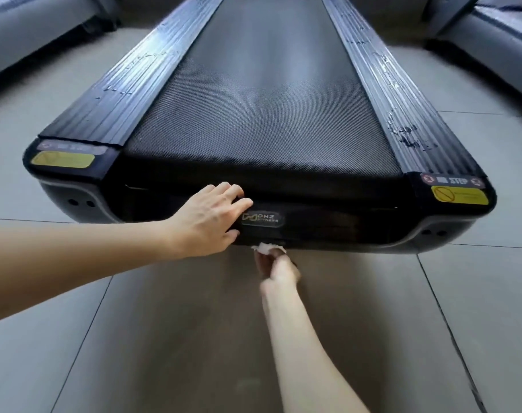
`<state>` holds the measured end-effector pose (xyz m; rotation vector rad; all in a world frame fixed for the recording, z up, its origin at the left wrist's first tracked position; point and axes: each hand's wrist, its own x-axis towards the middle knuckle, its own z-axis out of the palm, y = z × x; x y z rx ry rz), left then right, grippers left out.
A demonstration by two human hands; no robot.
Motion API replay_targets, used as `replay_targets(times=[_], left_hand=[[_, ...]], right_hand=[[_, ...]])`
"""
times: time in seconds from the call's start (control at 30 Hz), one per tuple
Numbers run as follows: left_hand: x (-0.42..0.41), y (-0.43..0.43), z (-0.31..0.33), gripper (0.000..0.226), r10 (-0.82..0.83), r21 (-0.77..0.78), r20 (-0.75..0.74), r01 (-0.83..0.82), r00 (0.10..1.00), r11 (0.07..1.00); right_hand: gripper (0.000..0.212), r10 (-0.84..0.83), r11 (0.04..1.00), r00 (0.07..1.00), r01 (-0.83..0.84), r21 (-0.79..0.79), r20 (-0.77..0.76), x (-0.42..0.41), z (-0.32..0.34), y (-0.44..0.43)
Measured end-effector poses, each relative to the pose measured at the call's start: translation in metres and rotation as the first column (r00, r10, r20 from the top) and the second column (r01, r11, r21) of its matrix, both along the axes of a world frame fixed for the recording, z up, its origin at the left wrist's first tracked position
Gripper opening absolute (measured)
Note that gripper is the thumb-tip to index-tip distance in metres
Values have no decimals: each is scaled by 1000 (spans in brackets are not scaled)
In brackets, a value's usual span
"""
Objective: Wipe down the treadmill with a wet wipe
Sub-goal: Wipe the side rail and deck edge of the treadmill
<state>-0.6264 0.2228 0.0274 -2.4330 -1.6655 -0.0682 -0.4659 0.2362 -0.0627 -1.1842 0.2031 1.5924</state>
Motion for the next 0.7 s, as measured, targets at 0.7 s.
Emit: replay_targets(times=[0.7], left_hand=[[-29,-3,-4,33,-29,-23,38,30,999,999]], right_hand=[[13,257,963,954,-239,-124,156,4,27,-14]])
